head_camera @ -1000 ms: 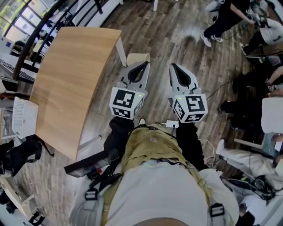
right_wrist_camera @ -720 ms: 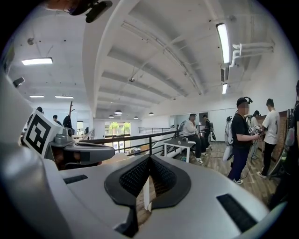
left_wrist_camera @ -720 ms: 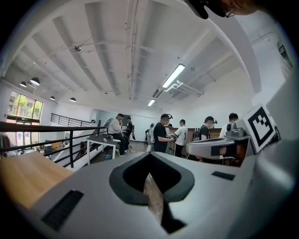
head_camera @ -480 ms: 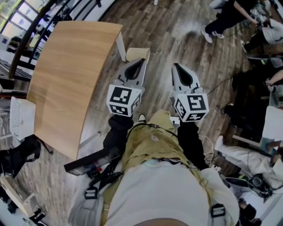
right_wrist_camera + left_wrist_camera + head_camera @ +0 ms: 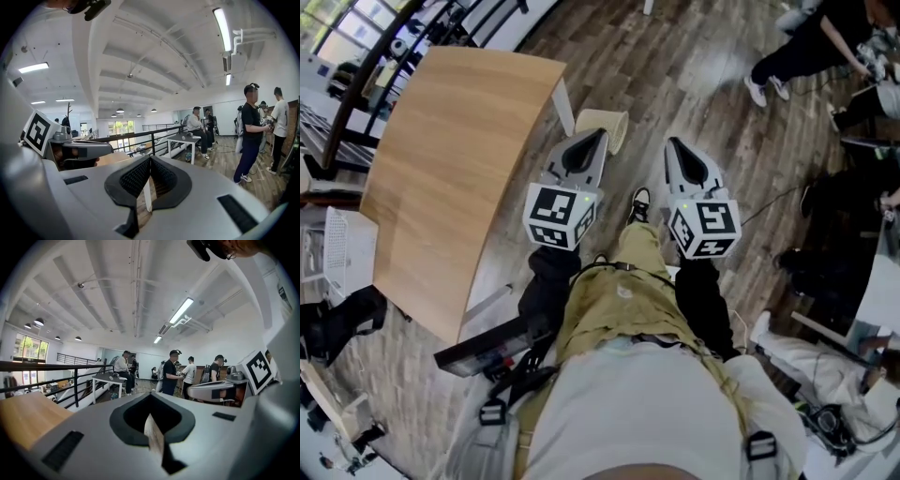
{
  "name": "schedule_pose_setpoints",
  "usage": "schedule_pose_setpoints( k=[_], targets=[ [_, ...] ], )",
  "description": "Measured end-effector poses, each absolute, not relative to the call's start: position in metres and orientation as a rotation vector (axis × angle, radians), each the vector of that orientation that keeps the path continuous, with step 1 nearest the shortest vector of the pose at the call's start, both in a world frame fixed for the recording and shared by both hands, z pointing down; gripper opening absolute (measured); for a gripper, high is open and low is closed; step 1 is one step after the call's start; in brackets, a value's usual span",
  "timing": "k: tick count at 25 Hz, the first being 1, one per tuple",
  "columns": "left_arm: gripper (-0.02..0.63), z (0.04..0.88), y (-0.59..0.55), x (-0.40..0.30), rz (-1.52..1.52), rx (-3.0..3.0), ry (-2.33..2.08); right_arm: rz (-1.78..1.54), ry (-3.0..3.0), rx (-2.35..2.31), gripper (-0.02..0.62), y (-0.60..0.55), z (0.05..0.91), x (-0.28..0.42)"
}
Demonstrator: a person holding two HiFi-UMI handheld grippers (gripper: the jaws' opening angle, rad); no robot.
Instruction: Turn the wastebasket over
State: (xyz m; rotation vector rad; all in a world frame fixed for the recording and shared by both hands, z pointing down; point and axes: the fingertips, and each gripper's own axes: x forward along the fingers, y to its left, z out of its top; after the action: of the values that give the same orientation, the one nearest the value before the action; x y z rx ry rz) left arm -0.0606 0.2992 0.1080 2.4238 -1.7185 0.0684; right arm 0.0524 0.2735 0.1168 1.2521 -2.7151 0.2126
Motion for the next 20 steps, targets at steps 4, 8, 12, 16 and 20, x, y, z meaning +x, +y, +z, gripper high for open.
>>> schedule_pose_setpoints(
  k=[4, 8, 12, 16, 20],
  targets=[
    [-0.003, 0.107, 0.241, -0.062, 0.094, 2.382, -1.771, 0.248, -2.744, 1.220, 0.018, 0.209, 0.117, 0.055],
    [-0.003, 0.099, 0.176, -0.047, 0.084, 2.383, -1.783, 0.242, -2.771, 1.196, 0.018, 0.144, 0.107, 0.066],
    [-0.003, 0.104, 0.115, -0.020, 0.131, 2.396, -1.750, 0.303, -2.756, 1.224, 0.018, 0.082, 0.113, 0.092],
    [-0.003, 0.113, 0.070, -0.006, 0.180, 2.392, -1.740, 0.356, -2.743, 1.246, 0.018, 0.036, 0.123, 0.108],
    [-0.003, 0.127, 0.040, -0.006, 0.215, 2.362, -1.734, 0.397, -2.724, 1.236, 0.018, 0.010, 0.137, 0.111]
  ],
)
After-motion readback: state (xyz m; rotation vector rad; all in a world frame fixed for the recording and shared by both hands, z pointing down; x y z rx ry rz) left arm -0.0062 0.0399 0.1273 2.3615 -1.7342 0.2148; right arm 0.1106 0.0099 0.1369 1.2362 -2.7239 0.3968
